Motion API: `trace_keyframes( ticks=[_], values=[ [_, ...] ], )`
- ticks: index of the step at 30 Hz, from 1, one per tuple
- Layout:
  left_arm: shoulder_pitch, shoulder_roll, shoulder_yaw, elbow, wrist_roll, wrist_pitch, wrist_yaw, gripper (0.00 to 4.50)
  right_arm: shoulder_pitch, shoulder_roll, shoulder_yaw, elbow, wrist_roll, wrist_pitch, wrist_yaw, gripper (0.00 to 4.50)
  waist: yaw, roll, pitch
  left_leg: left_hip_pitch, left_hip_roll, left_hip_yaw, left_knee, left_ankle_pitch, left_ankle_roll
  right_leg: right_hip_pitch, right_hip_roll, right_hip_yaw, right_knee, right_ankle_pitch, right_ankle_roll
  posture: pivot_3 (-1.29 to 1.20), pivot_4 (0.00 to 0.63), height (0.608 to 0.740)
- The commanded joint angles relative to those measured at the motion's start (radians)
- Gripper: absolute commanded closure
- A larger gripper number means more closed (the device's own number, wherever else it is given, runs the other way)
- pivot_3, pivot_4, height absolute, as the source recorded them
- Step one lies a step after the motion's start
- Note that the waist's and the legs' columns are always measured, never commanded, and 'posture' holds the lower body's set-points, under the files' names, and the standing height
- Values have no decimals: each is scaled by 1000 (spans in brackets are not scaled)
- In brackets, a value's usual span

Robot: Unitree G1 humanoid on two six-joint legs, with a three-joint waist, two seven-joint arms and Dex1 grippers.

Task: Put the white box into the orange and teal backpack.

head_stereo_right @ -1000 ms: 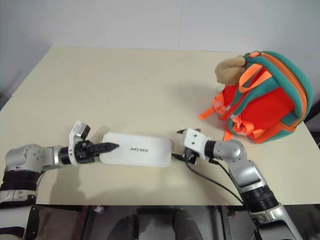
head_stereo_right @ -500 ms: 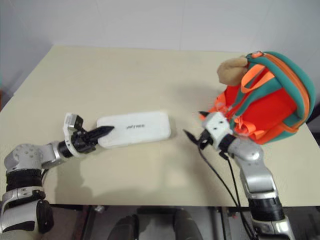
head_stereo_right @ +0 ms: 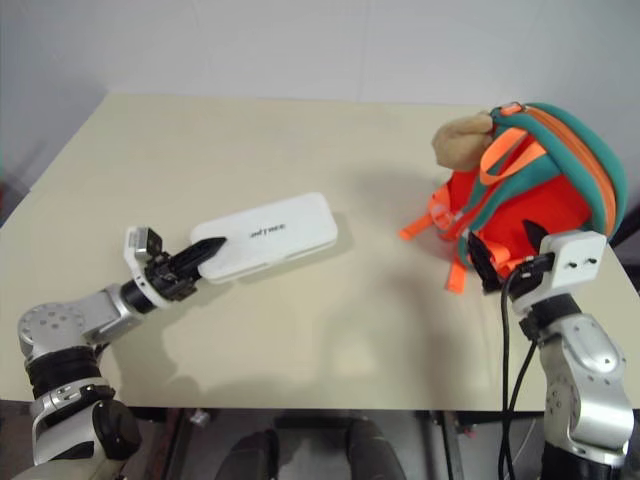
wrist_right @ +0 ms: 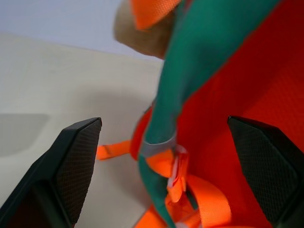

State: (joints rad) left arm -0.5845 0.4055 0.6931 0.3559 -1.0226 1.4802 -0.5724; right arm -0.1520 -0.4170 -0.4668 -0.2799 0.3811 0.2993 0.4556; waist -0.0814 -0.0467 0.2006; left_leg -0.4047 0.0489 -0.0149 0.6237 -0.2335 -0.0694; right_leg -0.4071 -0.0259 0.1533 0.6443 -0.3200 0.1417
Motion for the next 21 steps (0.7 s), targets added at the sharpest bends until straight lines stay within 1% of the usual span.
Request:
trace_keyframes(
  ticks=[1, 5, 8, 13, 14, 16, 21],
  values=[
    [-17, -9, 6, -46, -49, 0, 12, 3197, -83, -11, 22, 104, 2, -67, 9, 0, -4, 0, 0, 0, 0, 0, 0, 0, 0, 0, 0, 0, 0, 0, 0, 0, 150, 740],
    [-8, -10, 7, -73, -65, 5, 30, 3197, -172, -6, 46, 188, 43, -70, 32, 0, -3, 0, 0, 0, 0, 0, -2, 0, 0, -1, 0, 0, 0, 0, 0, 0, 150, 740],
    [5, -6, 15, -87, -76, 6, 41, 3197, -216, -11, 78, 261, 20, -96, 42, 0, -2, 0, 0, 0, 0, 0, -3, 0, 0, -1, 0, 0, -1, 0, 0, 0, 150, 740],
    [29, -9, 20, -112, -100, 5, 64, 3197, -318, -8, 141, 433, -62, -148, -5, 0, -4, 0, 0, -1, 0, 0, -3, 0, 0, -1, 0, 0, -2, 0, 0, 0, 150, 740],
    [35, -11, 21, -118, -105, 4, 68, 3197, -334, -4, 147, 467, -80, -163, -25, 184, -5, 0, 0, 0, 0, 0, -3, 0, 0, -1, 0, 0, -2, 0, 0, 0, 150, 740],
    [43, -15, 22, -128, -115, 3, 77, 3197, -352, 14, 146, 478, -65, -191, -24, 558, -5, 0, 0, 0, 0, 0, -3, 0, -1, -1, 0, 0, -2, 0, 0, 0, 150, 740],
    [68, -22, 29, -156, -150, 2, 101, 3197, -376, 28, 138, 492, -72, -249, -51, 2296, -4, 0, 0, -1, 0, 0, -4, 0, -1, -1, 0, 0, -2, 0, 0, 0, 150, 740]
  ],
)
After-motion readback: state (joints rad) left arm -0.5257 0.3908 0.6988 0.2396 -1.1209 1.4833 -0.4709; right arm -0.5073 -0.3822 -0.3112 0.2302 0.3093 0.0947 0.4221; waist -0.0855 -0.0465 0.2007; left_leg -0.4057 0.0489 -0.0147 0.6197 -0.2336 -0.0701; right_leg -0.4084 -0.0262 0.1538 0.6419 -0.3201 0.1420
